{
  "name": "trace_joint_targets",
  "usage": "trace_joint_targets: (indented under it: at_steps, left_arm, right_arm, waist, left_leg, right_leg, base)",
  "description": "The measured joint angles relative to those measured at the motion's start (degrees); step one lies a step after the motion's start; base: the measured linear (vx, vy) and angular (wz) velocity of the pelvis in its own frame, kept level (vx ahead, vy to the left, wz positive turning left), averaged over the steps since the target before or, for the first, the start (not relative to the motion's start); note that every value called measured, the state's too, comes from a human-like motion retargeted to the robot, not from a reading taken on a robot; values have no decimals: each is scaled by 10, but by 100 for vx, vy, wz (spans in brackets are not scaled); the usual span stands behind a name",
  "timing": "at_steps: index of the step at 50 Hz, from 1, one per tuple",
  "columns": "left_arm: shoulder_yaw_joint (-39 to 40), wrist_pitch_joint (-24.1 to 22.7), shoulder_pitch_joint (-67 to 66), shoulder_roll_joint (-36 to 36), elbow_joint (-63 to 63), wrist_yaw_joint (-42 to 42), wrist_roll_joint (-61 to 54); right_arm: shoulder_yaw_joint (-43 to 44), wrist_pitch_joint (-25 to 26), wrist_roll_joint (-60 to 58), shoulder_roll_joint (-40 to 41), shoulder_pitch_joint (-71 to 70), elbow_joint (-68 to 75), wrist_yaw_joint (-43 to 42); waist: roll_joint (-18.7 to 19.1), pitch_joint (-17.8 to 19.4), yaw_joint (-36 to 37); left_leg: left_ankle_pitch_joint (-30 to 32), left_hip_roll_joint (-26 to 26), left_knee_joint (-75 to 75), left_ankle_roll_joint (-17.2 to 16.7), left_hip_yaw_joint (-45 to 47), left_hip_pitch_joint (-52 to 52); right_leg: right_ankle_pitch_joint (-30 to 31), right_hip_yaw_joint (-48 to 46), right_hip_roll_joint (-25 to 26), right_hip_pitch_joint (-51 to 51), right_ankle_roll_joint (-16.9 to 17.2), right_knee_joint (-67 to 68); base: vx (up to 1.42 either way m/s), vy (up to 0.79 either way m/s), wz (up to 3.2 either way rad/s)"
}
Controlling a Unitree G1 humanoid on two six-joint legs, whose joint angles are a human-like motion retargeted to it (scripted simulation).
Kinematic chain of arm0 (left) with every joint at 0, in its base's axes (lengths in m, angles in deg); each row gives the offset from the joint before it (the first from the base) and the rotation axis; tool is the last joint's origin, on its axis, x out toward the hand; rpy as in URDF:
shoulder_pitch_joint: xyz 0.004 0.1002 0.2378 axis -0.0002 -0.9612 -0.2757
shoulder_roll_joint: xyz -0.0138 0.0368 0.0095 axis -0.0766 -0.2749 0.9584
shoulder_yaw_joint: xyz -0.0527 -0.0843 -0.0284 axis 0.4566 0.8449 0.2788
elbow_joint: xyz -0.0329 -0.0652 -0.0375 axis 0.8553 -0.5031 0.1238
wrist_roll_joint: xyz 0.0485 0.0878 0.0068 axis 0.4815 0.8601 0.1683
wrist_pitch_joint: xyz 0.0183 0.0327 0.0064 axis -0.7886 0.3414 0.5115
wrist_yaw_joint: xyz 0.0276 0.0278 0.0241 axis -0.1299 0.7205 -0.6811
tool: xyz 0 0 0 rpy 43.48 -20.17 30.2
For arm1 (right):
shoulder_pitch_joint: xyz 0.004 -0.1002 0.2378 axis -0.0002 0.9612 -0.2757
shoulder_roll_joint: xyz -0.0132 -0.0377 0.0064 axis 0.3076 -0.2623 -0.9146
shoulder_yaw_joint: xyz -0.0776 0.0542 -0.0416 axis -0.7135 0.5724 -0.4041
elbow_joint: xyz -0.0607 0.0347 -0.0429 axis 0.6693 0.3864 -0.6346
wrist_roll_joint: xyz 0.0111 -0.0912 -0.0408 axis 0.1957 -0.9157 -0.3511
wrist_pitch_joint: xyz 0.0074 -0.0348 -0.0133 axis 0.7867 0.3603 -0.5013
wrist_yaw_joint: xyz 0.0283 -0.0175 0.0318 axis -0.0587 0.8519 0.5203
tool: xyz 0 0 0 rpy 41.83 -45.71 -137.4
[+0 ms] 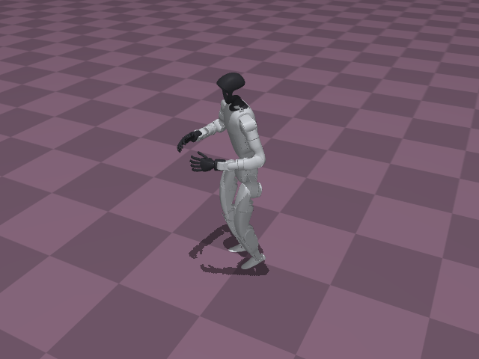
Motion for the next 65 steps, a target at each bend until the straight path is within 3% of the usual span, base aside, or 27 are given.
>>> trace_joint_targets:
  at_steps: [9, 20, 29, 35, 38, 40, 42, 45, 47, 50, 52, 55, 58, 62, 65]
  left_arm:
    - [-11, 4, -11, -4, -5, 21, -51]
    - [-19, -3, -7, -10, -4, -2, -94]
    - [-6, -24, 38, 5, 30, -86, -131]
    - [4, -35, 72, 0, 56, -134, -133]
    - [5, -42, 72, -5, 70, -145, -182]
    - [2, -47, 56, 0, 81, -157, -206]
    - [1, -51, 43, 5, 93, -174, -214]
    - [-1, -56, 30, 9, 112, -203, -211]
    - [-2, -55, 31, 2, 122, -219, -206]
    - [-1, -47, 46, -14, 121, -236, -182]
    - [-2, -38, 61, -23, 108, -241, -154]
    - [-2, -28, 74, -18, 84, -231, -137]
    - [5, -34, 45, 8, 83, -205, -181]
    - [8, -45, -1, 31, 106, -177, -249]
    - [7, -53, -13, 32, 121, -168, -279]
  right_arm:
    - [-46, 0, 6, 17, -72, -24, 21]
    - [-58, -5, 37, 37, -55, -23, 2]
    - [-53, -13, 56, 11, -17, -13, -40]
    - [-49, -14, 51, -19, -17, 12, -57]
    - [-25, -17, 67, -18, 8, 11, -69]
    - [-20, -20, 75, -15, 28, 3, -80]
    - [-22, -25, 73, -16, 33, -5, -89]
    - [-24, -32, 66, -22, 29, -17, -97]
    - [-24, -28, 60, -26, 13, -26, -103]
    - [-22, -17, 38, -29, -8, -22, -114]
    - [-21, -9, 16, -23, -14, -7, -117]
    - [-15, -4, -4, -5, -3, 19, -110]
    - [-3, -13, 21, 6, 42, 11, -95]
    - [7, -24, 67, 20, 97, -6, -88]
    - [5, -29, 90, 20, 108, -11, -87]
  waist:
    - [-10, -22, -4]
    - [-18, -24, -1]
    - [-6, 3, 4]
    - [5, 19, 11]
    - [-2, 0, 16]
    - [-10, -14, 15]
    - [-22, -22, 9]
    - [-30, -23, 0]
    - [-36, -21, -4]
    - [-49, -16, -12]
    - [-55, -13, -15]
    - [-57, -11, -22]
    - [-47, -17, -29]
    - [-30, -32, -25]
    - [-23, -37, -14]
  left_leg:
    - [6, -10, -15, 10, 20, -20]
    - [-8, 15, 39, 0, 7, -28]
    - [8, 103, 283, -6, 5, -98]
    - [-29, 140, 431, 8, -21, -142]
    - [21, 103, 353, 6, -31, -131]
    - [84, 64, 264, -2, -39, -110]
    - [146, 16, 172, -10, -48, -87]
    - [173, -30, 95, -3, -66, -59]
    - [143, -54, 81, 6, -79, -45]
    - [16, -84, 100, 30, -83, -39]
    - [-56, -94, 130, 46, -72, -47]
    - [-89, -96, 153, 56, -60, -59]
    - [-36, -93, 106, 48, -67, -36]
    - [164, -67, 37, -7, -70, -16]
    - [212, -46, 46, -31, -64, -35]
  right_leg:
    - [-29, -7, -20, -51, -5, 49]
    - [-41, -29, -5, -12, -10, 23]
    - [-73, -41, 28, 15, -38, 61]
    - [-129, -29, 45, 7, -41, 131]
    - [-75, -15, 35, 14, -41, 94]
    - [21, -6, 22, 7, -24, 89]
    - [67, -2, -6, -32, -17, 151]
    - [53, -11, -46, -97, -27, 326]
    - [10, -11, -72, -136, -26, 468]
    - [-66, 1, -105, -187, -12, 662]
    - [-102, 7, -121, -203, -6, 722]
    - [-127, 4, -128, -198, -8, 684]
    - [-99, -9, -112, -144, -18, 510]
    - [8, -18, -68, -71, -21, 262]
    - [65, -21, -46, -44, -13, 168]
  base:
    - [0, 0, 0]
    - [5, -9, 17]
    - [7, -7, 24]
    - [6, 1, 8]
    - [7, 7, -3]
    - [5, 9, -11]
    - [2, 10, -13]
    - [1, 10, -10]
    - [1, 10, -2]
    - [2, 10, 3]
    - [5, 10, 15]
    - [10, 7, 32]
    - [15, 4, 32]
    - [11, 2, 16]
    - [2, 1, 0]
